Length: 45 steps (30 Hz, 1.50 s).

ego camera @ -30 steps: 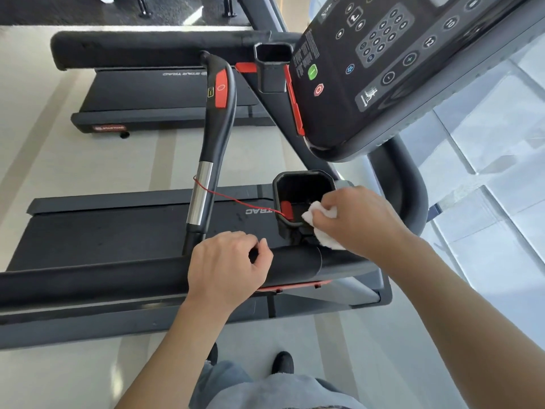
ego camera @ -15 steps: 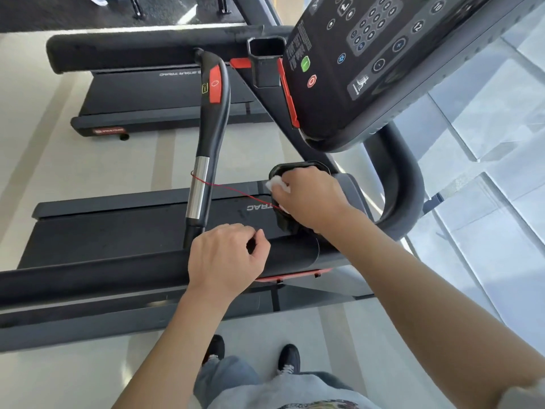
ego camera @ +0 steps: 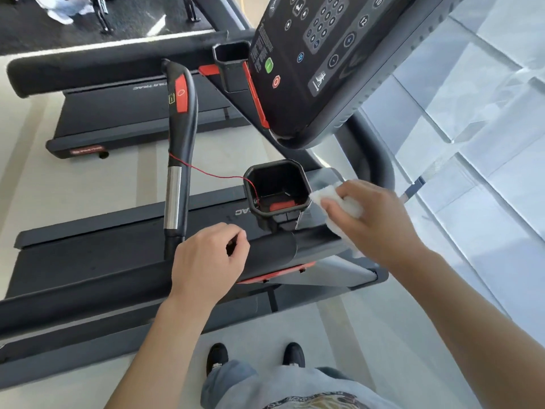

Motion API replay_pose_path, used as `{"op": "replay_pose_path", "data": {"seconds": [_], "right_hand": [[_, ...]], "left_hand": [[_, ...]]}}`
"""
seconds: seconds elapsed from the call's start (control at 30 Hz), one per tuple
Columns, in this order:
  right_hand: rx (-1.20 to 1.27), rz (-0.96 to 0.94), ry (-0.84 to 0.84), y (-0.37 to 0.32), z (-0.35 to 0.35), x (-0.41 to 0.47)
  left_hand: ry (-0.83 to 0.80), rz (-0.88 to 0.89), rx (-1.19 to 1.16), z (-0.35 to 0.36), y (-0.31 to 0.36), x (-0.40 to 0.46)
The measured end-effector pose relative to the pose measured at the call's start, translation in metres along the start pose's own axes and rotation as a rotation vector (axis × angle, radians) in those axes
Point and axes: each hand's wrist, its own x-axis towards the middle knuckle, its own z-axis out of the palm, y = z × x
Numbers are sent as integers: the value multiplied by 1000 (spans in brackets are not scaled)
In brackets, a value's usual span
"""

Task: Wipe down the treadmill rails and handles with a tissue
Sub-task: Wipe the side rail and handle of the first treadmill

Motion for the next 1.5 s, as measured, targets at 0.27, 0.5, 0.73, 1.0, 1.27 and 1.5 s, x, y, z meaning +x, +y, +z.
{"op": "replay_pose_path", "data": {"seconds": [0.27, 0.5, 0.73, 1.0, 1.27, 1.5], "right_hand": [[-254, -243, 132, 38, 41, -39], [-198, 181, 283, 98, 5, 49], [-198, -91, 262, 36, 44, -14], [-202, -155, 272, 32, 48, -4], [-289, 36, 204, 90, 9, 37], [-268, -180, 171, 26, 53, -13]], "left_hand": [[-97, 119, -66, 19, 42, 7], [-13, 144, 121, 27, 44, 5], [23, 159, 143, 31, 42, 4], [38, 170, 117, 32, 40, 2], [18, 141, 98, 31, 42, 2], [-132, 125, -37, 15, 32, -3]]}}
